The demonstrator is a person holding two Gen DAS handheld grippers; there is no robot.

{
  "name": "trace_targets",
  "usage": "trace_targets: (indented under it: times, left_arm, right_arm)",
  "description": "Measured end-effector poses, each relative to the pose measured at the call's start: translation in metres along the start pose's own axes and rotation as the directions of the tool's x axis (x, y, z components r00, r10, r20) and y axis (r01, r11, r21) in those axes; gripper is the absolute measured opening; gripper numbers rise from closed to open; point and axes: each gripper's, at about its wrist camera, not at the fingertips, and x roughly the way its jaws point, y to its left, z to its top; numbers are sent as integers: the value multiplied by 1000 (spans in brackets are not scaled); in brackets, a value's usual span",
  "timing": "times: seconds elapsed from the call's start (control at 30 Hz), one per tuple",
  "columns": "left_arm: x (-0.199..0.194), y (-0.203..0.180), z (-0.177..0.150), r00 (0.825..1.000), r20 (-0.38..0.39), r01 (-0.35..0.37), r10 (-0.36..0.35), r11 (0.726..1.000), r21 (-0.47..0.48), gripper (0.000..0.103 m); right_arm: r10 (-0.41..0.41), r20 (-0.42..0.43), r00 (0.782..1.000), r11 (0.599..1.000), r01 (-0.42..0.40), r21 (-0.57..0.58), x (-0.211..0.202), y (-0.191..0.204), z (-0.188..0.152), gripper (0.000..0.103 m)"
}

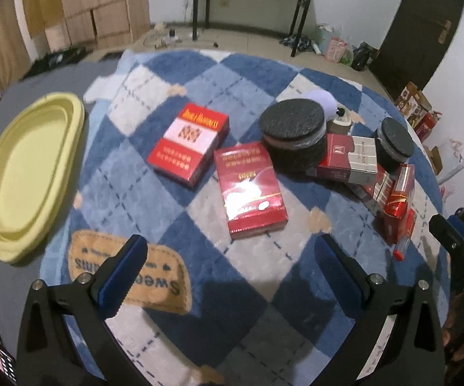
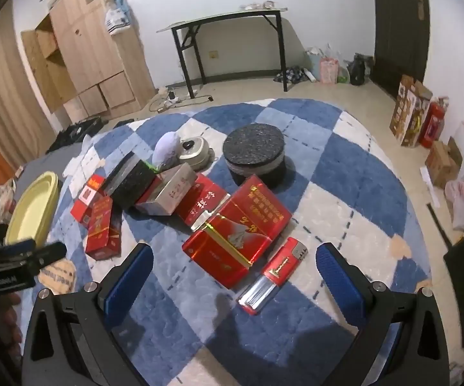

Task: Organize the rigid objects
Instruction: 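Reach both tools toward the red packs and lighter on the rug, then grasp the red lighter with the right tool while the left tool grasps a red pack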

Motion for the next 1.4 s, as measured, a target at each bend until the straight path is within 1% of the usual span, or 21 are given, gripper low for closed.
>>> trace_targets:
  times: [0.07, 0.13, 0.17, 0.2, 0.27, 0.37, 0.43, 0.5, 0.57, 0.63, 0.67, 0.73, 0.77, 0.83, 0.9, 0.93, 1.03, 1.13, 1.27, 1.37, 1.4]
  left_arm:
    - [2, 2, -1, 1000, -13, 11, -12, 1000, -14, 103]
    - [3, 0, -3, 1000, -11, -7, 7, 1000, 10, 103]
    - [2, -2, -3, 1000, -2, -20, 20, 999, 25, 103]
    - [1, -3, -4, 1000, 3, -25, 25, 999, 37, 103]
    - [1, -2, -2, 1000, 6, -14, 14, 999, 50, 103]
    - [1, 3, 2, 1000, 3, 7, -8, 999, 51, 103]
    - [1, 7, 5, 1000, -2, 1, -1, 999, 41, 103]
    - [2, 9, 5, 1000, -8, 10, -9, 1000, 27, 103]
    - [3, 7, 5, 1000, -16, 12, -11, 999, 31, 103]
    - [5, 4, 5, 1000, -16, 10, -9, 999, 45, 103]
    - [5, 3, 5, 1000, -15, 6, -6, 999, 52, 103]
    - [6, 2, 4, 1000, -16, 5, -5, 998, 58, 103]
    - [7, 2, 3, 1000, -19, 4, -3, 998, 58, 103]
    - [9, 2, 2, 1000, -21, -3, 4, 998, 57, 103]
    - [13, 1, 1, 1000, -17, -24, 25, 997, 69, 103]
    - [16, 0, 0, 999, -13, -41, 42, 997, 71, 103]
    - [30, 1, 3, 997, -37, -65, 66, 998, 24, 103]
    - [47, -6, 10, 995, -49, -91, 90, 996, -7, 103]
    - [62, -21, 19, 992, -26, -127, 127, 992, -11, 103]
    - [72, -22, 23, 991, -24, -134, 133, 990, -53, 103]
    - [80, -21, 25, 990, -44, -138, 135, 988, -68, 103]
  right_arm:
    - [8, -1, 1000, 1000, -8, 24, 5, -5, 0, 103]
    - [7, -4, 1000, 1000, -7, 30, 21, -8, -3, 103]
    - [7, -7, 1000, 1000, -7, 26, 35, -5, -5, 103]
    - [0, -11, 1000, 1000, 0, 17, 36, 3, -6, 103]
    - [-9, -14, 1000, 1000, 9, -4, 41, 4, -2, 103]
    - [-33, 3, 999, 999, 33, -30, 36, -1, -1, 103]
    - [-46, 56, 997, 998, 48, -48, 28, -12, 3, 103]
    - [-67, 76, 995, 998, 68, -14, 24, -26, 7, 103]
    - [-51, 93, 994, 996, 43, 82, 21, -46, 8, 103]
    - [-5, 71, 997, 985, -7, 174, 24, -58, 6, 103]
    - [29, 61, 998, 980, -41, 196, 29, -60, 4, 103]
    - [80, 51, 995, 979, -89, 184, 39, -55, 3, 103]
    - [136, 118, 984, 966, -158, 203, 44, -57, 3, 103]
    - [119, 120, 986, 979, -137, 154, 50, -51, 3, 102]
    - [42, 17, 999, 993, -43, 106, 64, -43, -1, 98]
    - [31, -19, 999, 993, -29, 110, 72, -44, -2, 94]
    - [23, -83, 996, 984, -8, 177, 94, -53, -7, 93]
    - [7, -87, 996, 983, 9, 184, 104, -51, -6, 95]
    - [-15, -87, 996, 977, 33, 210, 109, -52, -7, 92]
    - [-46, -79, 996, 974, 63, 218, 116, -53, -9, 82]
    - [-64, -81, 995, 974, 80, 210, 121, -51, -10, 79]
